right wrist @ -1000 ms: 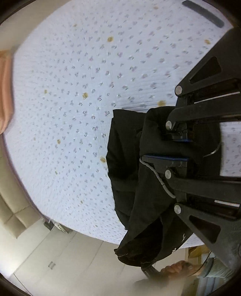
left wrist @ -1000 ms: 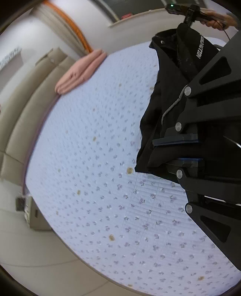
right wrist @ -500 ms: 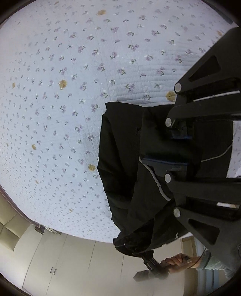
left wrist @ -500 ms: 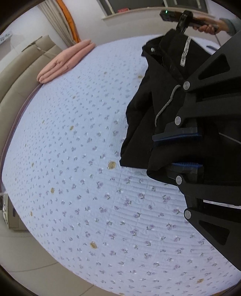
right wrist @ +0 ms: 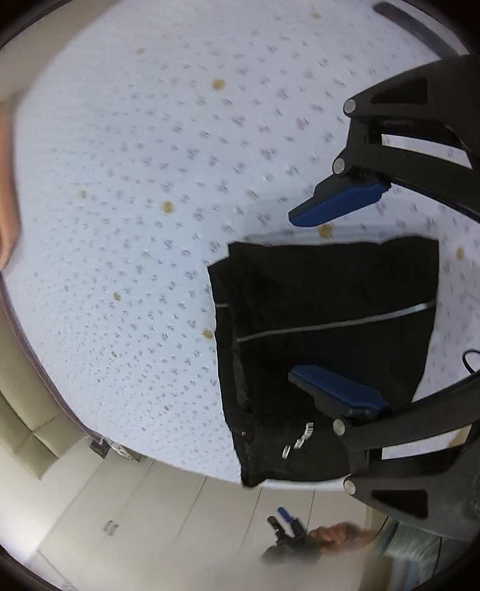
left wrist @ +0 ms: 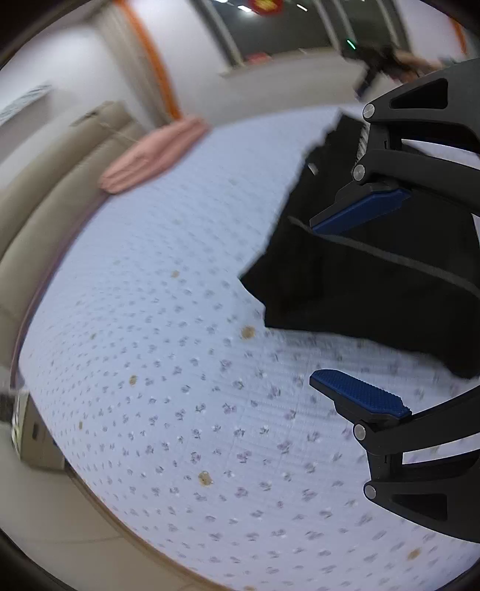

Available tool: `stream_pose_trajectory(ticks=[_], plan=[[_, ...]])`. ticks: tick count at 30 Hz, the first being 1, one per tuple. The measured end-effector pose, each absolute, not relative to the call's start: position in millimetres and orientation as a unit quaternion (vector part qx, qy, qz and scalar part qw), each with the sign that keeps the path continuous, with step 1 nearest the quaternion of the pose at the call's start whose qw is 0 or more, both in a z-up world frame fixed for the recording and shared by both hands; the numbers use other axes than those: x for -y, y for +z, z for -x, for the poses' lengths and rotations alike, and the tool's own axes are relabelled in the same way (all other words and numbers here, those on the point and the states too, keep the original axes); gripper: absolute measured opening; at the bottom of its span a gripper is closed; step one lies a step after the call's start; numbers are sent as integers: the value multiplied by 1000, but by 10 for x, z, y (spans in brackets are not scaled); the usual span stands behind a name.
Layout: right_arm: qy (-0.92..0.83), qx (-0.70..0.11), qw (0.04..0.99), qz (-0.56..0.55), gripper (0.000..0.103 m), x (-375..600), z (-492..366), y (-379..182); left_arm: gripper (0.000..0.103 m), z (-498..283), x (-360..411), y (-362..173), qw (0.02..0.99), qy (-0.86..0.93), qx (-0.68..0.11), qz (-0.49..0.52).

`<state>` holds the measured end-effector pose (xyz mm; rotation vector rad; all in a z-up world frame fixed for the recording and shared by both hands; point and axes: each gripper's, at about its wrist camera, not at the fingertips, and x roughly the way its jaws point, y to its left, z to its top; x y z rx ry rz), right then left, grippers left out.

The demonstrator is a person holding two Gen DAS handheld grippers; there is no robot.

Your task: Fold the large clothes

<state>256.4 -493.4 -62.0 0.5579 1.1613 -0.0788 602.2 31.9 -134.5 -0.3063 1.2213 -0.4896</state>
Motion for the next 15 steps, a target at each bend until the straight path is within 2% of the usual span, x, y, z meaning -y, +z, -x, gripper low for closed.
stream_pose_trajectory(ticks=[4,8,15], plan=[[-55,-542,815,-198,76,4856,-2764,-918,77,-6188,-16,-1658,760,-266,-588,72],[-43,-550,819,-160,75,4852,-3042,-1337,77,-6388,102,-1881,739,-304,-597,65],[2,-556,807,-200,75,5007,-3293,-1709,77,-6634,190,-2085,684,-379,-614,112]])
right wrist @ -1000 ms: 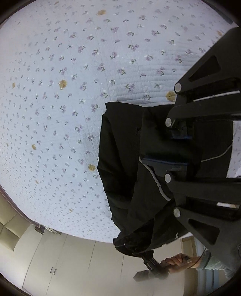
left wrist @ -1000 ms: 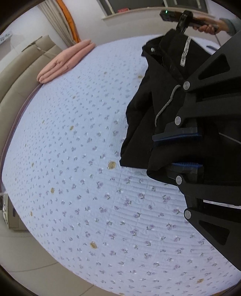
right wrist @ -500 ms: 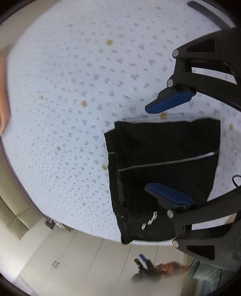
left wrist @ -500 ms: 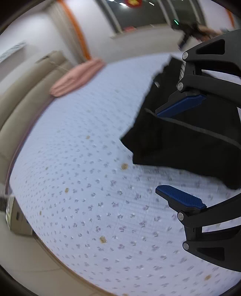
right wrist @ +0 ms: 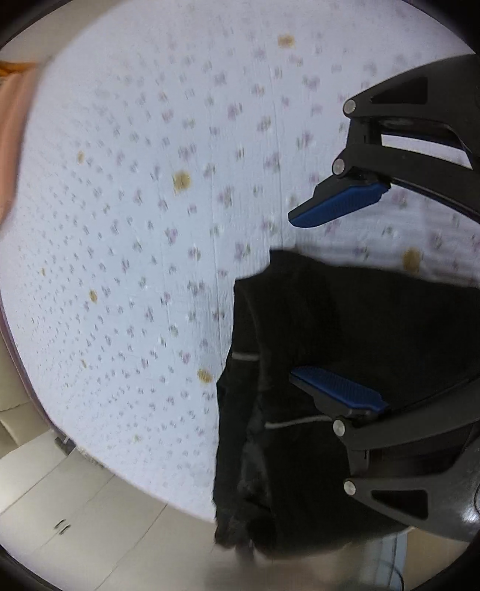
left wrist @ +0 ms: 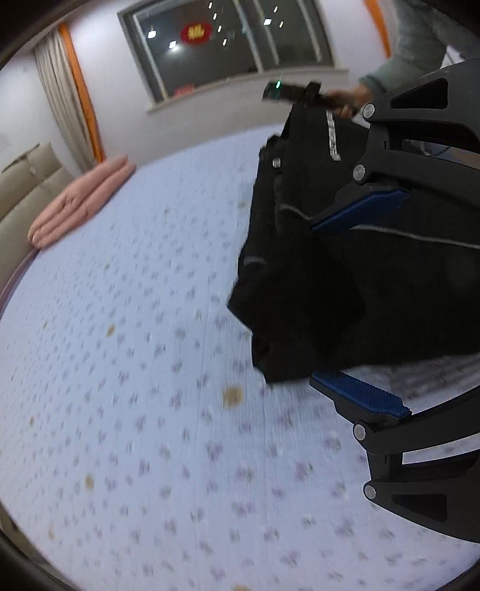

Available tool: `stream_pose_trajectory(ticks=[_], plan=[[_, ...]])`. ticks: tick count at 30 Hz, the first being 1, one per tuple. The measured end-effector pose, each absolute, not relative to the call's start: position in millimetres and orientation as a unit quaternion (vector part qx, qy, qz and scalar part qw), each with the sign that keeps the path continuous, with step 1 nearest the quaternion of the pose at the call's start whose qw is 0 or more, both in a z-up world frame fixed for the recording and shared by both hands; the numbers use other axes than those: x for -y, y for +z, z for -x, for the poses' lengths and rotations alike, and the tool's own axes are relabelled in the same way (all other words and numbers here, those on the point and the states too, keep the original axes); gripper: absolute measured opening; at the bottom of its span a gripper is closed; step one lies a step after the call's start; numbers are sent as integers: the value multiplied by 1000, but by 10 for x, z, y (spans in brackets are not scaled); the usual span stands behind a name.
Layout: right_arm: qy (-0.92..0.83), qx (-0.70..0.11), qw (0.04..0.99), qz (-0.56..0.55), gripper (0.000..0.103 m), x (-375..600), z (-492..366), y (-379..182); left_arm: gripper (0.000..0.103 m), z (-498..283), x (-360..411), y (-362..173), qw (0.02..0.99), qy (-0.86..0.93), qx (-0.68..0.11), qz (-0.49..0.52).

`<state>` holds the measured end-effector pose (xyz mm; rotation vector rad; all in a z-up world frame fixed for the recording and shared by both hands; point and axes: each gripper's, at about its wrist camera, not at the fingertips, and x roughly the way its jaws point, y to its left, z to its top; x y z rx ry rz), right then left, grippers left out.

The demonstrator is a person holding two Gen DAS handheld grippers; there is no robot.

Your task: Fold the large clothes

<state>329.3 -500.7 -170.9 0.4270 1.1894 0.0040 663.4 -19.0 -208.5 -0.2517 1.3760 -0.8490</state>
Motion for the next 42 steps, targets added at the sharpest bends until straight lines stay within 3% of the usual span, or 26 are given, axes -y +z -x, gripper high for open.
stream_pose_trajectory(ticks=[3,4,5,6,7,8,11,15,18,27,31,33,35,38,42], plan=[[20,-560,799,-217,70,4989,-3368,-1797,77,-6668,331,-2127,681,-393,-609,102],[30,-559,798,-222,51,4957,-3381,-1797,75,-6669,364,-2127,686,-394,-603,99],[42,-560,796,-228,27,4923,-3401,-1801,61,-6665,404,-2119,694,-392,-596,93],[42,-561,796,-222,20,4866,-3403,-1781,48,-6660,429,-2111,699,-388,-595,86],[36,-562,800,-206,19,4814,-3404,-1763,19,-6647,452,-2085,704,-386,-591,80],[23,-563,807,-179,15,4743,-3392,-1716,14,-6611,469,-2037,715,-378,-583,73],[-25,-553,824,-124,11,4636,-3332,-1485,12,-6531,422,-1788,760,-348,-546,51],[-66,-506,853,-109,10,4755,-3304,-976,12,-6557,94,-1279,789,-347,-494,116],[-77,-490,864,-83,10,4707,-3470,-844,12,-6602,162,-1231,809,-323,-483,86],[-114,-593,797,-26,14,4507,-4047,-2036,15,-6883,425,-2436,784,-219,-580,46],[-129,-606,785,-6,18,4428,-4068,-2241,24,-6887,516,-2697,778,-203,-594,21],[-137,-610,781,4,23,4427,-4075,-2253,40,-6907,515,-2637,784,-188,-592,10],[-138,-613,778,7,39,4433,-4069,-2238,59,-6933,369,-2504,789,-173,-589,25],[-145,-600,787,-15,49,4508,-3937,-1979,71,-6949,25,-2237,792,-171,-580,86],[-135,-552,819,-77,56,4542,-3555,-1420,72,-6859,-415,-1921,810,-132,-562,105]])
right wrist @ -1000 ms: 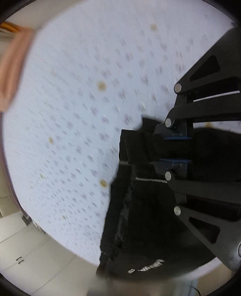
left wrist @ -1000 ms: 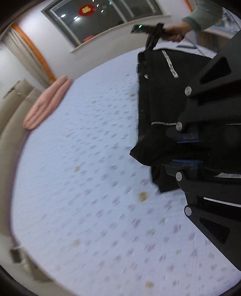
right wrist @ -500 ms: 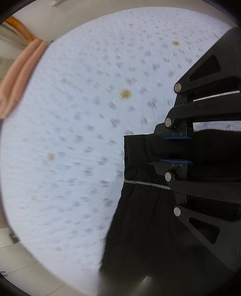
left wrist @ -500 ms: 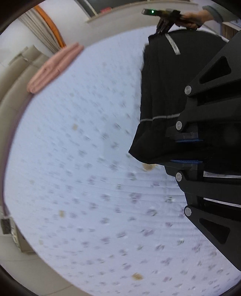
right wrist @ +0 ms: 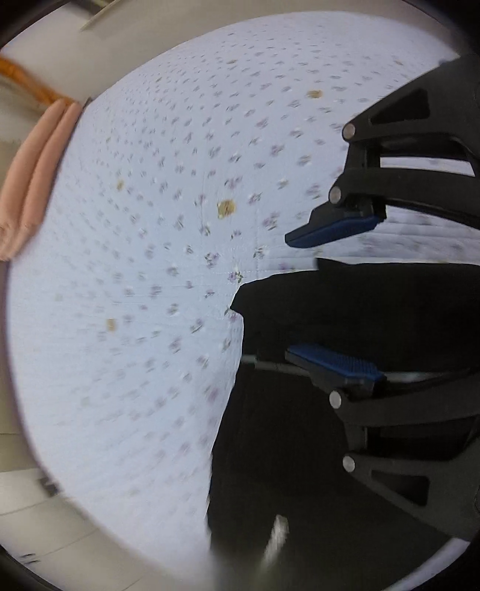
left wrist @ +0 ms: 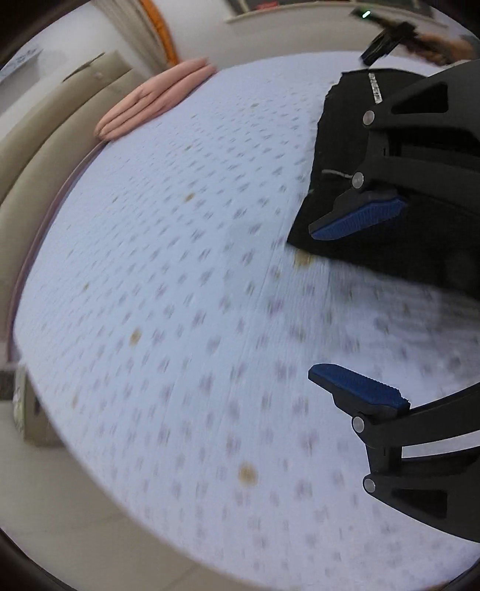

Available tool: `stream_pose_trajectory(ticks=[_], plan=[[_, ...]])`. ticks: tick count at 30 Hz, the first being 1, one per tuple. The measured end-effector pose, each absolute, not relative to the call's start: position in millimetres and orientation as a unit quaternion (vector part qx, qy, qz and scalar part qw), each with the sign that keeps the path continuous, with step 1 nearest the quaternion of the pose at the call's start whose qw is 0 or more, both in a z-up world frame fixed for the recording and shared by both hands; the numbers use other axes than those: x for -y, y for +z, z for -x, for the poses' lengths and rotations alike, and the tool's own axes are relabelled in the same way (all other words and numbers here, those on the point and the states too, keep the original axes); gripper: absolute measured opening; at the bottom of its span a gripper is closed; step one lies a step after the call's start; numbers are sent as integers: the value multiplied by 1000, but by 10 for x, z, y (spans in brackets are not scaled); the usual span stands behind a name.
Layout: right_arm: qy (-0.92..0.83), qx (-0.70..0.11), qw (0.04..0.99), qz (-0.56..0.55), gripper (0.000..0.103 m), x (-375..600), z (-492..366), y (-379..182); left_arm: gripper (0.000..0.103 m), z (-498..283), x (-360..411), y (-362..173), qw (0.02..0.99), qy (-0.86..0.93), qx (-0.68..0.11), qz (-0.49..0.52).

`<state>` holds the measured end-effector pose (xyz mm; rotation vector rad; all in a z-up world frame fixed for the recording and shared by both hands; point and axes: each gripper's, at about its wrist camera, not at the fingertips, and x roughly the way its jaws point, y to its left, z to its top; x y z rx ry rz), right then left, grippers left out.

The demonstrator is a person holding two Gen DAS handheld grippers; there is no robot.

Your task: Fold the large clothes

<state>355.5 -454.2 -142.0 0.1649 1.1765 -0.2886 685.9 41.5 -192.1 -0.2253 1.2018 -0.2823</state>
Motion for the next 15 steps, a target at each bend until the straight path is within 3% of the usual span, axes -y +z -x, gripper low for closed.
stream_pose_trajectory(ticks=[4,9,15], plan=[[-107,-536,832,-97,56,4252,-3232,-1108,71,-6522,-503,-1651,824,-124,-544,96],[-48,-537,834,-116,55,3524,-3095,-1046,71,-5491,214,-1271,847,-180,-499,13],[-38,-542,834,-96,53,2986,-3178,-1362,71,-4649,1251,-1590,834,-250,-490,-52]])
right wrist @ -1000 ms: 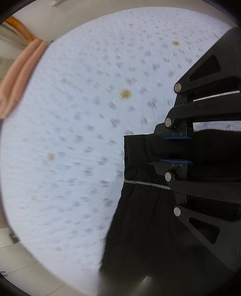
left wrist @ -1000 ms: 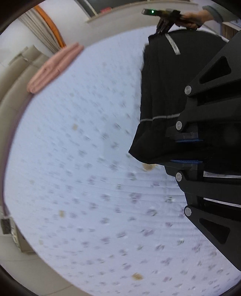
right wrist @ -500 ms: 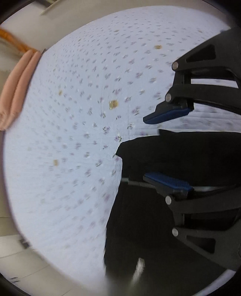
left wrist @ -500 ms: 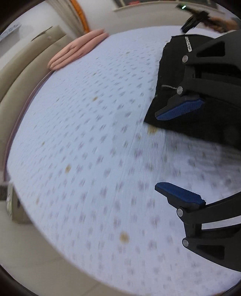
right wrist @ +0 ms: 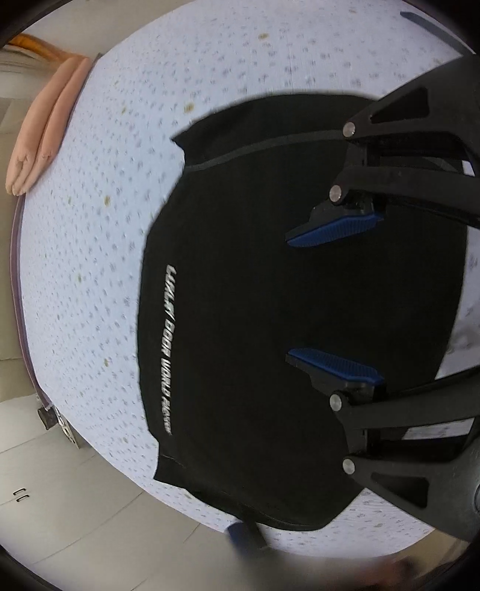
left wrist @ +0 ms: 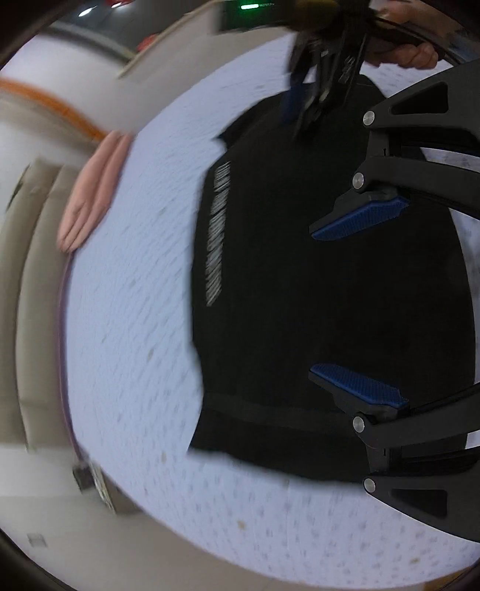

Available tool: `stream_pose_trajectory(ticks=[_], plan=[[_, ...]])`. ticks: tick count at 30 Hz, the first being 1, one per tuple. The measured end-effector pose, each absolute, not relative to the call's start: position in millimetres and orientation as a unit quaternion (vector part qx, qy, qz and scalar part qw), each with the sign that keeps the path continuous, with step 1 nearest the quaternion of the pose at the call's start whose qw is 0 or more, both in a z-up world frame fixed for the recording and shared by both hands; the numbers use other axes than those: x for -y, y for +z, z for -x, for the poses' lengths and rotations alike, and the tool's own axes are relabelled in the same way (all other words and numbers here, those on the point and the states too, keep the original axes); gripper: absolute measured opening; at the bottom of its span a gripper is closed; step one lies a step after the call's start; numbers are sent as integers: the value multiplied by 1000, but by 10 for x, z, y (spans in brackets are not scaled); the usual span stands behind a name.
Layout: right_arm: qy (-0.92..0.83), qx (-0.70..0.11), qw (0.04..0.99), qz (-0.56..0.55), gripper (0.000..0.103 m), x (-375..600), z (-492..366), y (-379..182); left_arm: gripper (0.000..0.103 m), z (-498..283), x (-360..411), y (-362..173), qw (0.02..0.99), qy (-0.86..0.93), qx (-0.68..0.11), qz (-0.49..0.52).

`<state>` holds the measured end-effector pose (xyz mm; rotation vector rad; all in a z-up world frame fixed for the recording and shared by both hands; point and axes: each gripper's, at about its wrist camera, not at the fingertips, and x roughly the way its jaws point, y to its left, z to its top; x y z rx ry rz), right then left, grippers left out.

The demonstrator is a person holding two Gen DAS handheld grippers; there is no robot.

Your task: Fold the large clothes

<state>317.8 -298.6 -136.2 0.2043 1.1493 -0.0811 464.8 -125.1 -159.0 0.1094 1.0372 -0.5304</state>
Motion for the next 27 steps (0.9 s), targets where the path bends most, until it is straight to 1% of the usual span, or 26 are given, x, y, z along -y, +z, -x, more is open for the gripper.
stream_pose_trajectory(ticks=[2,4,7,11,14,17,19,22,24,27], plan=[[-46,-557,826,-79,51,2953,-3227,-1559,71,-4603,1420,-1860,823,-239,-509,-77],[-46,-575,812,-95,51,2988,-3252,-1780,71,-4628,1483,-2124,817,-222,-524,-90],[-42,-578,809,-95,52,3019,-3239,-1981,72,-4691,1459,-2255,814,-218,-532,-80],[-45,-582,806,-100,52,3033,-3269,-1989,72,-4695,1442,-2204,816,-218,-529,-84],[-31,-584,803,-113,53,3076,-3332,-1788,72,-4747,1357,-1999,815,-227,-529,-58],[-22,-545,831,-108,53,3126,-3453,-1460,72,-4861,1212,-1676,840,-219,-496,-42],[-24,-530,841,-105,53,3162,-3653,-1353,72,-5013,1125,-1613,846,-206,-491,-34],[-46,-534,838,-104,52,3234,-4014,-1494,72,-5206,1049,-1800,840,-171,-514,-36],[-55,-556,821,-118,53,3312,-4231,-1731,73,-5318,929,-1961,826,-172,-537,-8],[-54,-573,807,-135,55,3404,-4398,-1949,73,-5377,817,-2051,820,-182,-542,23]])
